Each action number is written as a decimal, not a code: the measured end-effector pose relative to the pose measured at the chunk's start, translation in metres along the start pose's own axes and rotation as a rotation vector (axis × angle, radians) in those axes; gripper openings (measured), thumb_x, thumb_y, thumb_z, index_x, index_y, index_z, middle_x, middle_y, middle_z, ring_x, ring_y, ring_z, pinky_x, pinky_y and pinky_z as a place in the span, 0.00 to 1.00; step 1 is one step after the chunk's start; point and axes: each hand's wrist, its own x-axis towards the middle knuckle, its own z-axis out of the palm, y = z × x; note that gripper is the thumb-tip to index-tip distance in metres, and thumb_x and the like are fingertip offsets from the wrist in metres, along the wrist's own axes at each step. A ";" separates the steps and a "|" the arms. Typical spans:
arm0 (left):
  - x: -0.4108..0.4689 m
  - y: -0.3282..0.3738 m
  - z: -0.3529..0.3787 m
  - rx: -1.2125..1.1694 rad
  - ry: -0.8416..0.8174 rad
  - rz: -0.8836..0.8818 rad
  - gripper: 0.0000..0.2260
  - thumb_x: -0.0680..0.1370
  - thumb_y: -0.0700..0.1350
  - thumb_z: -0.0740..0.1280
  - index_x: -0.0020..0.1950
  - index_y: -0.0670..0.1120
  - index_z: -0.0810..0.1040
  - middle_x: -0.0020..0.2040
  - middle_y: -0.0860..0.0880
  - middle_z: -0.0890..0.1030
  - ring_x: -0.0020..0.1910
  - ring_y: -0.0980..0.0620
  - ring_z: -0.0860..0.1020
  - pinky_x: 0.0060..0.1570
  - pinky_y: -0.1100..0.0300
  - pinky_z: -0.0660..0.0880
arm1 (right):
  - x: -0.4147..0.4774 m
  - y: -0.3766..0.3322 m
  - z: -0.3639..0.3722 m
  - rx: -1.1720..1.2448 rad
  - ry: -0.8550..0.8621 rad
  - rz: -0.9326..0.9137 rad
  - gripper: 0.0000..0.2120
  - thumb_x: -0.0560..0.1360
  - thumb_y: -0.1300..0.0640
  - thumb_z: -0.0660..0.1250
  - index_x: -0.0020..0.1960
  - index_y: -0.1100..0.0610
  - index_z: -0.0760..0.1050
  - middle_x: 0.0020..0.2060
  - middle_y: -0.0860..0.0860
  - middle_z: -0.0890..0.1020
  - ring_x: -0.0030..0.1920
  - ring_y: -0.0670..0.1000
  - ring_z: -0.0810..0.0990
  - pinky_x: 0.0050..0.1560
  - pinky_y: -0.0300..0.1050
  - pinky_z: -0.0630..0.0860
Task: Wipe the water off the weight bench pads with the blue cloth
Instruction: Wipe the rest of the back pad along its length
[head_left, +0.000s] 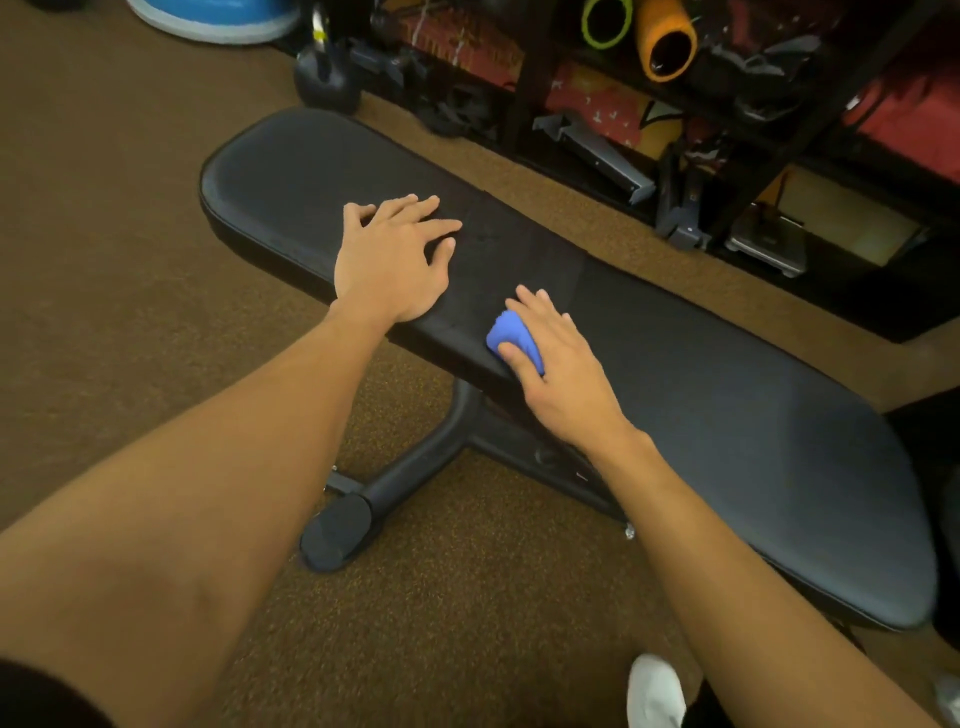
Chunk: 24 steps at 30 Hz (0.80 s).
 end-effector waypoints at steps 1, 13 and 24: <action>-0.001 0.000 -0.001 -0.007 0.002 0.000 0.20 0.86 0.59 0.55 0.74 0.62 0.79 0.80 0.55 0.73 0.81 0.53 0.67 0.74 0.42 0.60 | 0.006 -0.009 0.005 -0.013 0.010 0.002 0.26 0.87 0.45 0.58 0.83 0.51 0.62 0.84 0.46 0.60 0.85 0.46 0.51 0.85 0.52 0.49; -0.004 -0.003 -0.001 -0.065 0.045 -0.016 0.20 0.84 0.57 0.57 0.72 0.61 0.81 0.79 0.56 0.75 0.80 0.56 0.68 0.73 0.45 0.60 | -0.035 0.008 -0.002 -0.072 -0.080 -0.183 0.30 0.88 0.44 0.56 0.86 0.51 0.52 0.86 0.48 0.48 0.85 0.46 0.42 0.85 0.55 0.46; 0.000 -0.010 0.000 -0.164 0.028 0.038 0.18 0.85 0.52 0.60 0.72 0.56 0.82 0.78 0.53 0.76 0.80 0.54 0.69 0.78 0.44 0.59 | -0.003 -0.034 0.057 -0.360 0.216 -0.329 0.34 0.82 0.56 0.69 0.83 0.64 0.59 0.83 0.60 0.61 0.84 0.57 0.56 0.84 0.56 0.53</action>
